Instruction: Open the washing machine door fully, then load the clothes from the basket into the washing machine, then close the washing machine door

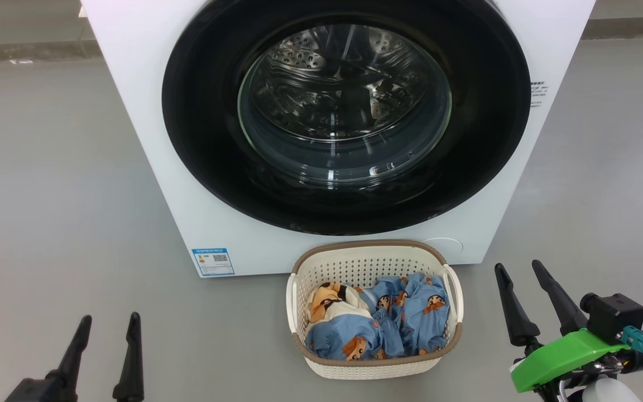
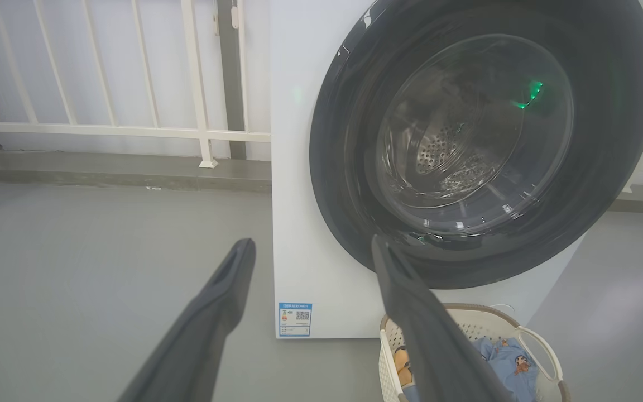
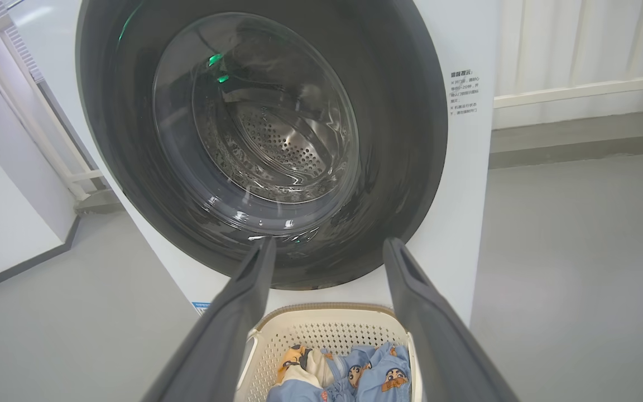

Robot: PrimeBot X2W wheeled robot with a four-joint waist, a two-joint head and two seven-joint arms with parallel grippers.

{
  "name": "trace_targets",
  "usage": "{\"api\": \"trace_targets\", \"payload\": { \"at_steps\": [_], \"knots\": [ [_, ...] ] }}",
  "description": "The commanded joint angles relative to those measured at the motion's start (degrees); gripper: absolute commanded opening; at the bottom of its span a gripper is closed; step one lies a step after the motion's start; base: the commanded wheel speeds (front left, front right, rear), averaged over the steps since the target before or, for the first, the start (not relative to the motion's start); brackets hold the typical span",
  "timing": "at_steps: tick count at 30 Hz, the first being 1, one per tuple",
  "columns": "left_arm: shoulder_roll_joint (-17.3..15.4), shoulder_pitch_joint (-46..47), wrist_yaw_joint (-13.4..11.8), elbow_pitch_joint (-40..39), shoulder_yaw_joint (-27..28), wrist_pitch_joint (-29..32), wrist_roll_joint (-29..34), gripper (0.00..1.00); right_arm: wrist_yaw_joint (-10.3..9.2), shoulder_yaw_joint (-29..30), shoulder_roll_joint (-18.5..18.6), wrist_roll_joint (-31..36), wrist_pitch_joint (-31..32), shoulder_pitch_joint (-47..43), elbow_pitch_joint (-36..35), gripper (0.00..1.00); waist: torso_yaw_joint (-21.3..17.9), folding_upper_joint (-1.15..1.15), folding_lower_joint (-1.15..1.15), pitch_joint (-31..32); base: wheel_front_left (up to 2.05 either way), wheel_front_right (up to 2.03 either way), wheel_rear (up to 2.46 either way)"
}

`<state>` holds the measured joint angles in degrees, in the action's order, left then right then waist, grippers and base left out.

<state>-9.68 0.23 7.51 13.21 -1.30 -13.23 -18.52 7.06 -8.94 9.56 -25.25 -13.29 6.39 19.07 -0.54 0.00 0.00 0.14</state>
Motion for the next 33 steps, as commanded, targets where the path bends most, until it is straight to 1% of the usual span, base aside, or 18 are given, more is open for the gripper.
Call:
{"api": "trace_targets", "payload": {
  "at_steps": [1,6,16,22,26,33],
  "knots": [
    [-1.57,1.44,-0.02,-0.96,1.68,-1.01,0.93,1.00,0.42,-1.01,1.07,1.52,-0.96,1.40,-1.48,1.00,-0.03,0.00,0.00,-0.03,0.00,0.00,0.00],
    [-2.35,1.79,-0.02,0.02,1.55,-1.77,1.76,1.00,0.43,-0.90,1.11,4.14,-1.71,1.01,-1.36,1.00,-0.16,0.00,0.00,-0.12,0.00,0.00,0.00],
    [-1.87,2.12,-0.02,2.18,2.59,-1.77,-1.50,1.00,0.43,0.99,0.29,4.56,-1.71,-0.23,-1.55,1.00,-0.22,0.00,0.00,-0.13,0.00,0.00,0.00],
    [-1.54,2.48,-0.02,3.62,3.37,-1.77,-2.28,1.00,0.43,1.74,-0.18,4.82,-1.71,-0.59,-1.84,1.00,-0.29,0.00,0.00,-0.15,0.00,0.00,0.00],
    [-1.76,2.67,-0.02,4.35,3.30,-1.77,-1.72,1.00,0.43,1.87,-0.32,4.89,-1.71,-0.70,-1.86,1.00,-0.39,0.00,0.00,-0.10,0.00,0.00,0.00],
    [-1.94,2.87,-0.02,4.37,3.58,-1.77,1.04,1.00,0.43,2.07,-0.49,4.96,-1.71,-0.72,-2.02,1.00,-0.57,0.00,0.00,-0.13,0.07,0.07,-0.14]
  ]
}}
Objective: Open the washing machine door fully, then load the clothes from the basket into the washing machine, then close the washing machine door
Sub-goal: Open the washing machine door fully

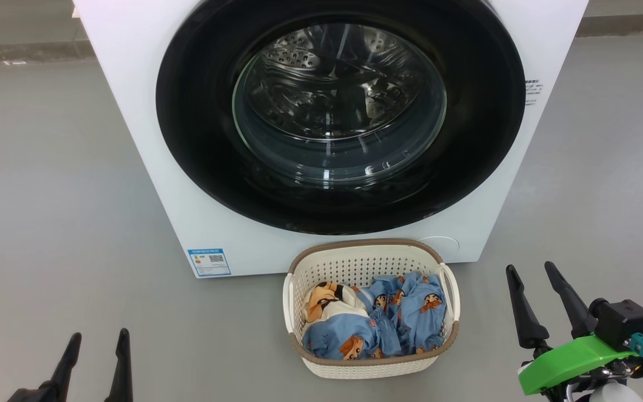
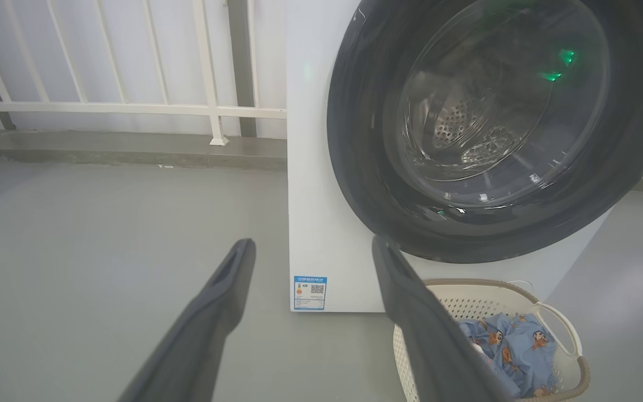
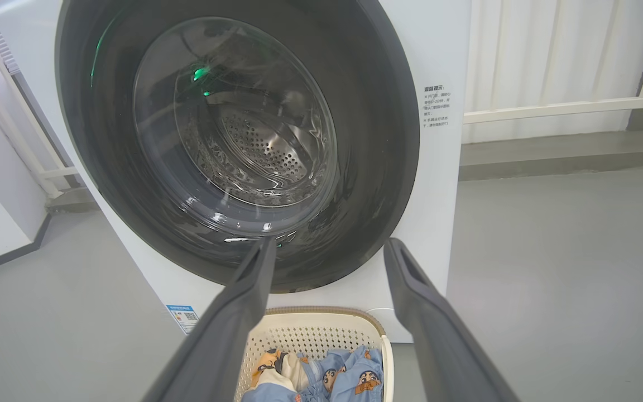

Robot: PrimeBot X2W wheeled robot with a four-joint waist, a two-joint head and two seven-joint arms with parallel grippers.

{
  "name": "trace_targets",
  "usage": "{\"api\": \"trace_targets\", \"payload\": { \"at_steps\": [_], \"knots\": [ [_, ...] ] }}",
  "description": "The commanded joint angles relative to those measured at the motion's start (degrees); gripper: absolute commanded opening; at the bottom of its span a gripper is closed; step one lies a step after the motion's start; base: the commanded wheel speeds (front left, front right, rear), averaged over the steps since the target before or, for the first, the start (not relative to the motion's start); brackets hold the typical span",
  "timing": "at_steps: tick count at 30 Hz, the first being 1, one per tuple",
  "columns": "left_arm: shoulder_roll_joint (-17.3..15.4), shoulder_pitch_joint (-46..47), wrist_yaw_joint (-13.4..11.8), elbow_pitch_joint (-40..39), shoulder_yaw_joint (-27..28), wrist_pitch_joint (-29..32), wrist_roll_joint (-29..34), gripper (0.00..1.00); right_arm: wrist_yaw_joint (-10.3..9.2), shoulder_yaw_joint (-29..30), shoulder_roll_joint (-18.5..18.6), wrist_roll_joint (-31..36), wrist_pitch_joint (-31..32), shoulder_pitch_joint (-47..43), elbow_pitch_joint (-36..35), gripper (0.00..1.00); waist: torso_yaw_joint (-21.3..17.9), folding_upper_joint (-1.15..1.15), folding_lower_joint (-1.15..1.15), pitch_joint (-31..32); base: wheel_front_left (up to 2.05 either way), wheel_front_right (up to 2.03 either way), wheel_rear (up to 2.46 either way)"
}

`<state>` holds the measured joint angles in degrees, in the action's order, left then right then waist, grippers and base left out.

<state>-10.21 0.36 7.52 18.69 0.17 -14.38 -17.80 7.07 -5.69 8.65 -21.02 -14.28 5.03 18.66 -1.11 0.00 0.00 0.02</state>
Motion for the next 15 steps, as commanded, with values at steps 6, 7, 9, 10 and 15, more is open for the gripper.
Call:
{"api": "trace_targets", "payload": {
  "at_steps": [6,7,9,10,15],
  "knots": [
    [-1.09,2.76,-0.03,-1.63,2.63,-0.62,1.87,1.00,0.42,-0.98,0.21,0.85,-0.72,0.61,-1.89,1.00,-0.19,0.00,0.00,-0.27,0.46,0.46,-0.91],
    [-1.06,2.76,-0.03,-1.66,2.66,-0.62,1.97,1.00,0.42,-0.93,0.17,0.86,-0.72,0.59,-1.93,1.00,-0.22,0.00,0.00,-0.31,0.73,0.73,-1.46],
    [-1.04,2.76,-0.03,-1.70,2.74,-0.62,2.10,1.00,0.42,-0.84,0.11,0.91,-0.72,0.58,-1.98,1.00,-0.26,0.00,0.00,-0.41,0.85,0.85,-1.70],
    [-1.04,2.76,-0.03,-1.70,2.77,-0.62,2.17,1.00,0.42,-0.80,0.08,0.93,-0.72,0.57,-1.99,1.00,-0.28,0.00,0.00,-0.45,0.97,0.97,-1.93],
    [-1.06,2.78,-0.03,-1.67,2.73,-0.62,2.31,1.00,0.42,-0.87,-0.07,0.95,-0.72,0.59,-2.02,1.00,-0.33,0.00,0.00,-0.63,1.17,1.17,-2.33]
  ]
}}
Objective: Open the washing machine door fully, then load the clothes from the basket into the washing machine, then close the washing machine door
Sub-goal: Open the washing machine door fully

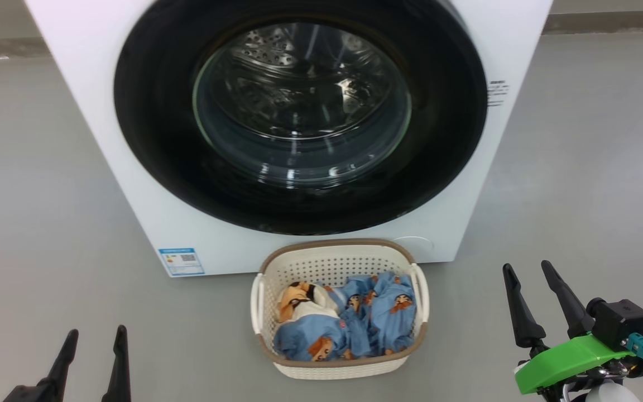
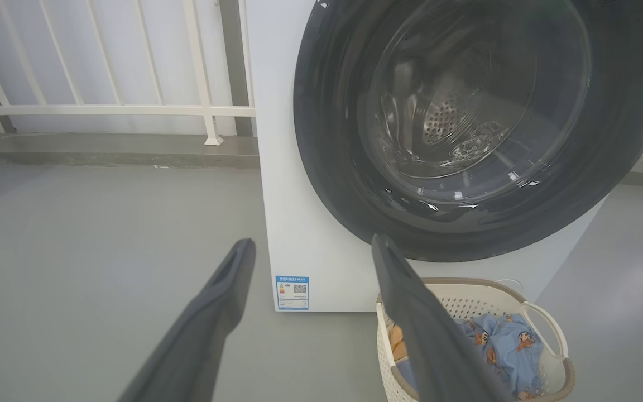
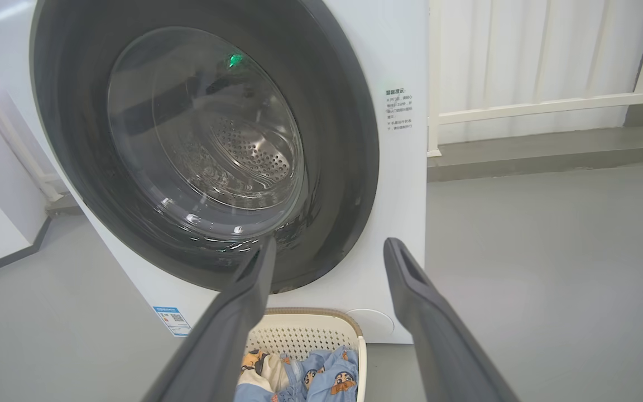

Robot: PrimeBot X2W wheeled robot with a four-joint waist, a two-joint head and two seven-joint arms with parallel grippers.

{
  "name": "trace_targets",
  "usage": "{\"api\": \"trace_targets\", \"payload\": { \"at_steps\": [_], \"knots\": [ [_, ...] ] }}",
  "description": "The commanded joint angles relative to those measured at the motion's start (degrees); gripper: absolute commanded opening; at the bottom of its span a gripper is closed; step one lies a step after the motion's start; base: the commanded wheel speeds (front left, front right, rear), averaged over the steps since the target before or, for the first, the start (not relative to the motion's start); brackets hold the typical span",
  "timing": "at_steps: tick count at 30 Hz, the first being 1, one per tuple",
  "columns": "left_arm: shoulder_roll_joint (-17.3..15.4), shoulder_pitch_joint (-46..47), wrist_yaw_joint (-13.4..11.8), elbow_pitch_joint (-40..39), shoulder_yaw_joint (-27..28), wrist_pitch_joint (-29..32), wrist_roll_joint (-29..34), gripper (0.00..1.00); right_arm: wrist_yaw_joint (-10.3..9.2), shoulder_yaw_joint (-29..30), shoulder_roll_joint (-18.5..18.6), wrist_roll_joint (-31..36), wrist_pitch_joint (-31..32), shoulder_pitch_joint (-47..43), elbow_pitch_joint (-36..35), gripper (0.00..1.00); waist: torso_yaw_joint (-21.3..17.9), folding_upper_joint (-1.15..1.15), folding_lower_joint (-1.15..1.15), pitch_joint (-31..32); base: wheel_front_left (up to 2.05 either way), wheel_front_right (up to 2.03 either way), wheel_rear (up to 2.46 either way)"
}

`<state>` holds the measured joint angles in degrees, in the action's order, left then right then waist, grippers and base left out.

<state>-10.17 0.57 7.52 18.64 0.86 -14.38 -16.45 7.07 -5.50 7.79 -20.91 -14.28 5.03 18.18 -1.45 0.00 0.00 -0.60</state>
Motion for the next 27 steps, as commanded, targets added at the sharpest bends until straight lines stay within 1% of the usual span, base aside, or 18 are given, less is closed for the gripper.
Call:
{"api": "trace_targets", "payload": {
  "at_steps": [1,16,19,23,27],
  "knots": [
    [-1.12,2.59,-0.03,-1.61,1.97,-0.62,0.95,1.00,0.42,-1.09,0.77,0.83,-0.72,0.59,-1.54,1.00,0.01,0.00,0.00,-0.05,1.23,1.23,-2.46],
    [-1.12,2.97,-0.03,-1.54,1.59,-0.62,0.85,1.00,0.42,-1.10,0.72,0.93,-0.72,0.90,-1.62,1.00,-0.25,0.00,0.00,-0.38,1.23,1.23,-2.46],
    [-0.90,2.98,-0.03,-2.42,1.16,-0.62,-0.60,1.00,0.42,-1.09,0.76,0.94,-0.72,0.92,-1.68,1.00,-0.23,0.00,0.00,-0.56,1.18,1.18,-2.37],
    [-1.15,3.02,-0.03,-2.63,1.05,-0.62,-1.50,1.00,0.42,-1.06,0.84,0.94,-0.72,1.10,-1.72,1.00,-0.23,0.00,0.00,-0.76,0.92,0.92,-1.85],
    [-1.06,2.87,-0.03,-2.34,0.60,-0.62,-1.72,1.00,0.42,-1.13,1.04,0.87,-0.72,1.17,-1.51,1.00,-0.19,0.00,0.00,-0.47,0.53,0.53,-1.06]
  ]
}}
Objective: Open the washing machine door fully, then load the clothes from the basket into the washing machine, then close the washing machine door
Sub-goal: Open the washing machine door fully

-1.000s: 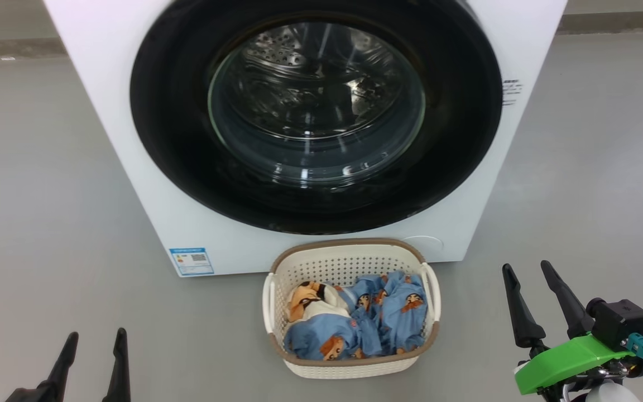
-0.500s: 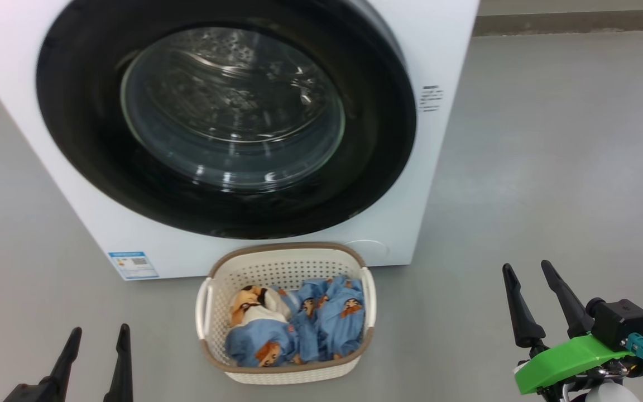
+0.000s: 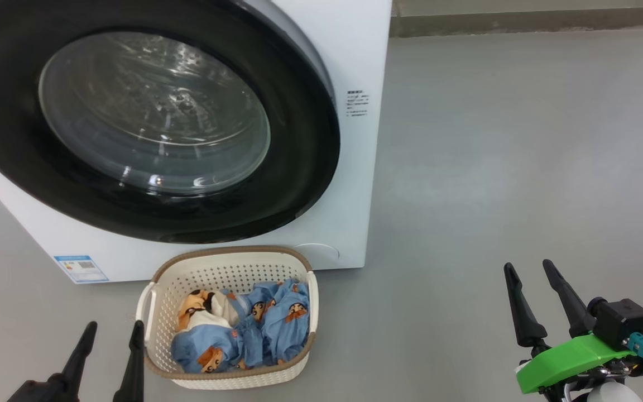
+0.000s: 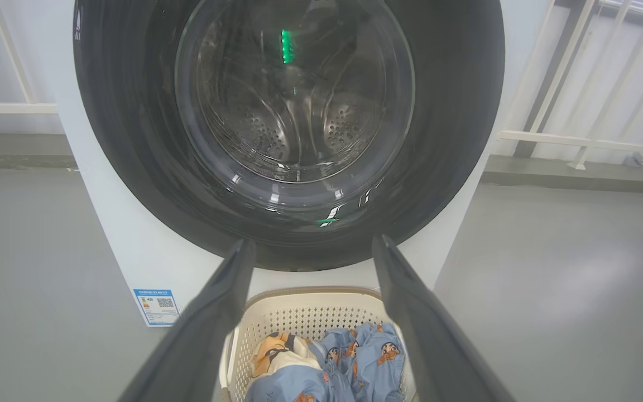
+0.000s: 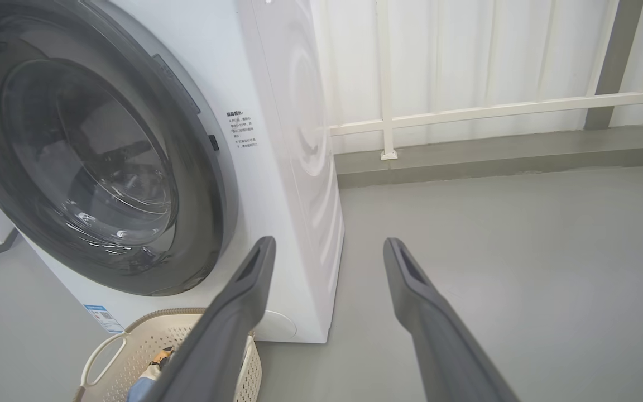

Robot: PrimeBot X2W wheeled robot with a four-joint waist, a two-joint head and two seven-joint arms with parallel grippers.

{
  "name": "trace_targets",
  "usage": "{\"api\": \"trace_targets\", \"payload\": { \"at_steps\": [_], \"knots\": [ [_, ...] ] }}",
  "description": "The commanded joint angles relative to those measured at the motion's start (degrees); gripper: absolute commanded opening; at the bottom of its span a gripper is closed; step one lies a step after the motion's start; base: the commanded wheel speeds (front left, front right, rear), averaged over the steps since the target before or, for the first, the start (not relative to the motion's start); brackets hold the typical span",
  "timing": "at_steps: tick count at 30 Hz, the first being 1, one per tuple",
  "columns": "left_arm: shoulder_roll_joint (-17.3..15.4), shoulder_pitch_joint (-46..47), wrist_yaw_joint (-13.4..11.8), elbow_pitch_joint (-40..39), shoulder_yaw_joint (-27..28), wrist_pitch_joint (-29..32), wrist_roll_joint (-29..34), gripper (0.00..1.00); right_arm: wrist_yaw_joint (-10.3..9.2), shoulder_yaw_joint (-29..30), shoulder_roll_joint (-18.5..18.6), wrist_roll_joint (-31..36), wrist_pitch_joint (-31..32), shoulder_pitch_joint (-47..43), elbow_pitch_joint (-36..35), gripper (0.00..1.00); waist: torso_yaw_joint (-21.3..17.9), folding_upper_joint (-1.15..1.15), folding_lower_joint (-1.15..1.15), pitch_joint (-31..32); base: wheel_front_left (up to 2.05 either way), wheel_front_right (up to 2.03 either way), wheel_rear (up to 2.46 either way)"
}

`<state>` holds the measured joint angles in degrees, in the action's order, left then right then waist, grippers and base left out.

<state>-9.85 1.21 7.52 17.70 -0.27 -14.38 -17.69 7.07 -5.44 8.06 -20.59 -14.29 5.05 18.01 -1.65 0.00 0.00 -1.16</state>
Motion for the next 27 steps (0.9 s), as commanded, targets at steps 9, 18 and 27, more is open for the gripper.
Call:
{"api": "trace_targets", "payload": {
  "at_steps": [9,18,27],
  "knots": [
    [-1.07,1.80,-0.03,-1.23,1.35,-0.62,-0.76,1.00,0.42,-1.38,0.83,0.49,-0.71,1.17,-1.14,1.00,0.15,0.00,0.00,0.58,0.13,0.13,-0.27],
    [0.11,1.47,-0.03,-1.68,1.16,-0.62,-1.24,1.00,0.42,-1.33,-0.78,-4.04,-0.71,3.99,-0.80,0.36,0.65,0.00,0.00,-0.19,0.00,0.00,0.00],
    [0.72,2.87,-0.03,-2.45,0.18,-0.62,-1.33,1.00,0.42,-0.67,-2.41,-16.53,-0.71,11.57,-0.50,0.00,2.30,0.00,0.00,-3.11,0.00,0.00,0.00]
  ]
}}
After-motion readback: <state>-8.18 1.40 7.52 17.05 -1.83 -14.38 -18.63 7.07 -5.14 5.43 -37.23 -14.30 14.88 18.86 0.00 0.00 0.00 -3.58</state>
